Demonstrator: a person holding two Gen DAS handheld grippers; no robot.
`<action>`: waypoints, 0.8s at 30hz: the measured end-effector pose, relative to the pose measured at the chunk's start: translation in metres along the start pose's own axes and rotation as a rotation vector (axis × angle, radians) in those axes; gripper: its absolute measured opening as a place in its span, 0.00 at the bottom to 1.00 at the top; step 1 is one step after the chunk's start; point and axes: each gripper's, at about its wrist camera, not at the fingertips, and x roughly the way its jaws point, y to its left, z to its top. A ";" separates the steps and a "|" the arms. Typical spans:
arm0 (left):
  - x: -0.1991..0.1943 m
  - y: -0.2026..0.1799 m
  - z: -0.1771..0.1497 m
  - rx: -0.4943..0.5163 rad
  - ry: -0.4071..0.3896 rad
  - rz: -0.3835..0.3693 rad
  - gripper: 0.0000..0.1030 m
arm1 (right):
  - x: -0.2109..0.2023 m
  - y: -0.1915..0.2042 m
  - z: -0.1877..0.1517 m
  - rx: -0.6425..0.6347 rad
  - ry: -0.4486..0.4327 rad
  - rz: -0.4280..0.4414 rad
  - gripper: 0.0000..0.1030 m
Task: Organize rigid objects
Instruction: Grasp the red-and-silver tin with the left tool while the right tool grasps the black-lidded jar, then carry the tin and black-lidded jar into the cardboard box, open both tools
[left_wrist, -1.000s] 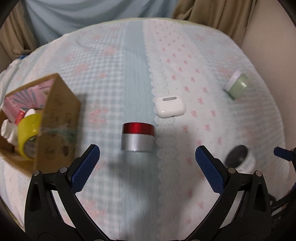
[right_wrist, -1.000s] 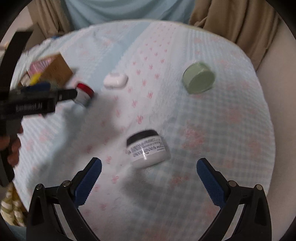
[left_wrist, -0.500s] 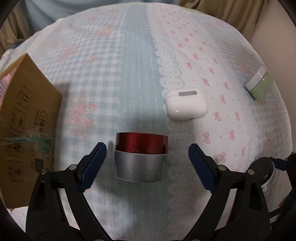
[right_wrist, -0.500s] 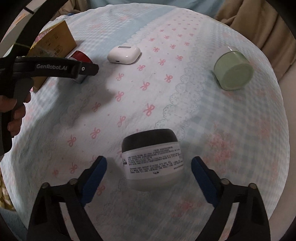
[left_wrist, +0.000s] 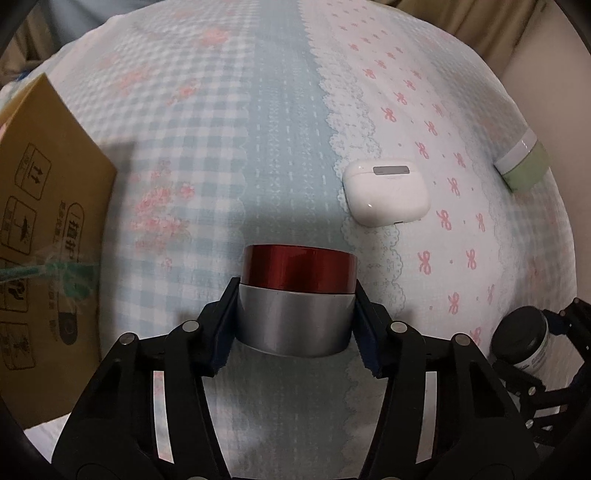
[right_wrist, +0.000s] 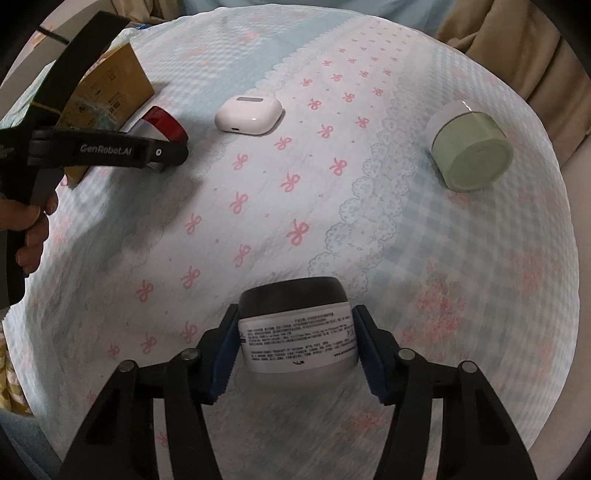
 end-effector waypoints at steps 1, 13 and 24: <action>-0.001 0.000 0.000 0.005 -0.001 0.002 0.50 | 0.001 0.001 0.001 0.005 0.001 -0.001 0.53; -0.037 0.001 -0.002 -0.002 -0.064 -0.019 0.50 | -0.025 0.000 0.001 0.143 -0.042 0.012 0.53; -0.158 0.000 0.002 -0.017 -0.183 -0.051 0.50 | -0.142 0.015 0.024 0.281 -0.176 -0.012 0.53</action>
